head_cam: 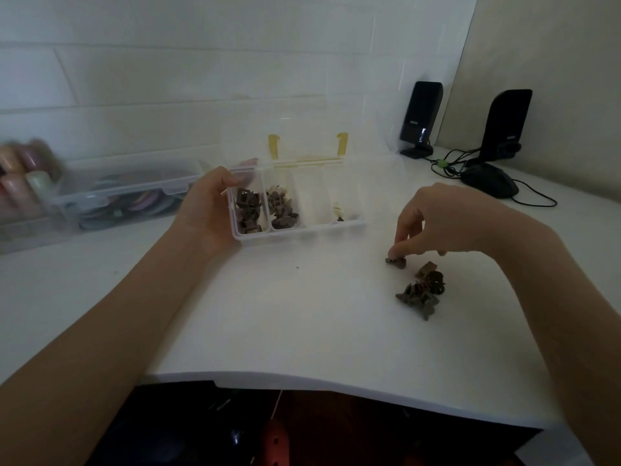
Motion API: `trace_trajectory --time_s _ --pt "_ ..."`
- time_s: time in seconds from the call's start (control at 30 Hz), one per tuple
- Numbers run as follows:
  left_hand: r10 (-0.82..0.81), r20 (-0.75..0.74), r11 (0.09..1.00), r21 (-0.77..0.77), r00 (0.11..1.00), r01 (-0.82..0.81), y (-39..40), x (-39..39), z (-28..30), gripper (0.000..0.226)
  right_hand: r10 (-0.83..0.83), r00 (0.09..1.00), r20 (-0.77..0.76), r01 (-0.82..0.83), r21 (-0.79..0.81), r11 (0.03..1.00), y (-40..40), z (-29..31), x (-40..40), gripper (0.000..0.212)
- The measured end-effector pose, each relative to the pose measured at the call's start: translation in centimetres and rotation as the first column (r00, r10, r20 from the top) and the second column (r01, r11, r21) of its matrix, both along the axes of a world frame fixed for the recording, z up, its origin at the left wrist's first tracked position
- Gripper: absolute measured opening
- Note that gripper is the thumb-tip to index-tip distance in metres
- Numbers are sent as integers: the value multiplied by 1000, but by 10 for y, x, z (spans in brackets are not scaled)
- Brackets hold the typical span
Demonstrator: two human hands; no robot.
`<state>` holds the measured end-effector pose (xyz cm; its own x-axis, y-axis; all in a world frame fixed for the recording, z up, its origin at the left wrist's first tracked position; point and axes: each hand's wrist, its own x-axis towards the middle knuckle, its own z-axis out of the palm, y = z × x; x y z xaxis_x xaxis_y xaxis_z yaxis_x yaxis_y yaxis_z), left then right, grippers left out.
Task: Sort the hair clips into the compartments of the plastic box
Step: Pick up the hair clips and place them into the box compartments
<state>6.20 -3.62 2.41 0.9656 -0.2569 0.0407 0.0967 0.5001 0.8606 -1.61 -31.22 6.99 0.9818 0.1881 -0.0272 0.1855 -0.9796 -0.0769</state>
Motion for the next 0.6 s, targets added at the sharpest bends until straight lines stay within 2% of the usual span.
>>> trace_trajectory --time_s 0.1,0.23,0.37,0.47,0.6 --pt "-6 1 1000 -10 1000 6 3 2 -1 38 -13 1000 -22 13 -8 1000 2 -1 0 22" --pt "-9 26 1000 22 1000 8 4 4 -1 39 -22 996 -83 28 68 997 3 -3 1 27" --pt "-14 30 1000 6 999 14 3 4 -1 40 21 987 -160 -2 116 993 3 -6 4 10" --pt "-31 38 999 8 999 31 3 3 0 41 66 994 -90 -50 175 983 5 -9 6 4" --pt "-45 47 999 30 998 44 3 3 1 42 150 984 97 -177 426 887 14 -6 1 2"
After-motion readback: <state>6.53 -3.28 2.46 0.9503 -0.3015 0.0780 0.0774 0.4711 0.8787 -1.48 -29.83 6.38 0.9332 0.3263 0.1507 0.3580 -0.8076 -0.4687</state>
